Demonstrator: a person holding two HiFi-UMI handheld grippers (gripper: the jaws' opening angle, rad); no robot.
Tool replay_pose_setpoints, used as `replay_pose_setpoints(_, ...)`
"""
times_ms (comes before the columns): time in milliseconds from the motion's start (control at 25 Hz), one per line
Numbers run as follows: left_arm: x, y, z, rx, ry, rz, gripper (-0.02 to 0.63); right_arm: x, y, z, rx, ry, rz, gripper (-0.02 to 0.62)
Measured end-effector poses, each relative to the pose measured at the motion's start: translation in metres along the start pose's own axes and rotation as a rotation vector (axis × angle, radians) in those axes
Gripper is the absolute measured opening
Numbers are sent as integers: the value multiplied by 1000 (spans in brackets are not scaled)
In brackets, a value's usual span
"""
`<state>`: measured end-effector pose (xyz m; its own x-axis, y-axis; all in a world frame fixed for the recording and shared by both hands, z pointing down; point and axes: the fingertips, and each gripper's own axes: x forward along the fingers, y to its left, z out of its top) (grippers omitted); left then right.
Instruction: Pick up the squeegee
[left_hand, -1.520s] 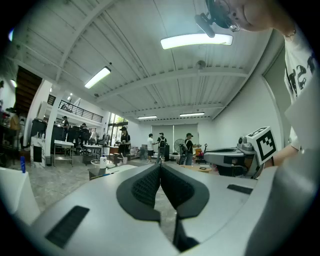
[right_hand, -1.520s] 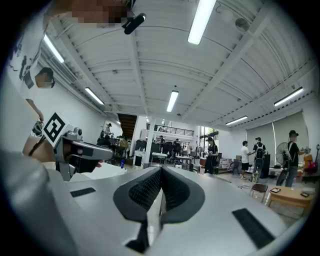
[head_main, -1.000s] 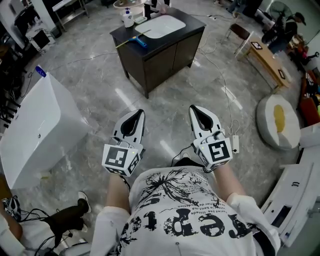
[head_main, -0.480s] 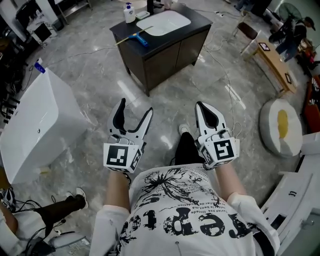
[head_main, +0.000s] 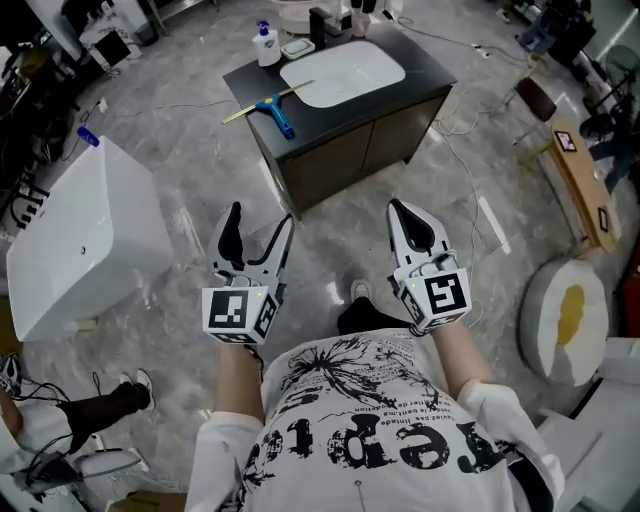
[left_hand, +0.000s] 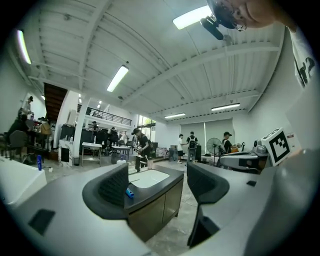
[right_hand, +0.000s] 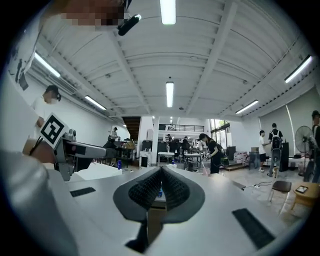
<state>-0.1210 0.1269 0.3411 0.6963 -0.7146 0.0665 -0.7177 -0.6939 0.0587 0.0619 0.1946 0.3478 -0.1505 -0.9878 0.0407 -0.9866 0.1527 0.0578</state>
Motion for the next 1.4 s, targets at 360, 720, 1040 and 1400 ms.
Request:
replay_pose_setpoints(360,158,-10,-8,-54,65,158,351,104,-127,-19,-8,56,143,14)
replay_pose_setpoints(720,233,42,-59,-160,179,283,351,188,-156,-54,-17,116,228,14)
replay_pose_setpoints(1040,323,122,-108,-224,319,357,351,300,-173,-69,-48,152,275,14)
replay_pose_setpoints(1400,435,229,-189,-288,534,408,351,466,-182,-97,-18,196,314,14)
